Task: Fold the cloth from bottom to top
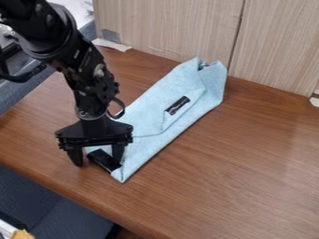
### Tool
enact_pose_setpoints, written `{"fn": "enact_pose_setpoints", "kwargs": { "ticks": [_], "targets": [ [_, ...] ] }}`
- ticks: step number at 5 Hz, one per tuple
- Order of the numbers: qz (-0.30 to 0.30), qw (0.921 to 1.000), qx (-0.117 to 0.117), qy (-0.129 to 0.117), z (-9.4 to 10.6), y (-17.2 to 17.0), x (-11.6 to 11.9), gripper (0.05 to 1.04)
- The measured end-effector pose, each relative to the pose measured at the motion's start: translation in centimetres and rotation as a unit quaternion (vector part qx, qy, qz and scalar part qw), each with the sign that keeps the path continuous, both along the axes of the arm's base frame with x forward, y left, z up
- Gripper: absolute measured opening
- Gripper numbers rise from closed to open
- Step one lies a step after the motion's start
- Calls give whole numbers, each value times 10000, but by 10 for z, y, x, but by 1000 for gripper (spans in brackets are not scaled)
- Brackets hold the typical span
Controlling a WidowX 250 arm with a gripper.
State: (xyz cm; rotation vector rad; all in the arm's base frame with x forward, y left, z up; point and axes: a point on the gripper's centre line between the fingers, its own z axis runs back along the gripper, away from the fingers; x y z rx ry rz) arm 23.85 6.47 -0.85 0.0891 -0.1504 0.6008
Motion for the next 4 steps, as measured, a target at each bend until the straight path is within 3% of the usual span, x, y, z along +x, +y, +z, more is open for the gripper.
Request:
{"fn": "enact_pose_setpoints", "kwargs": {
  "ticks": [1, 2, 4],
  "targets": [
    [12, 10000, -27, -62, -1, 0, 4, 950],
    [42, 9999, 52, -136, -1, 0, 5, 716],
    [123, 9998, -64, -171, -1, -5, 3, 350]
  ]
}}
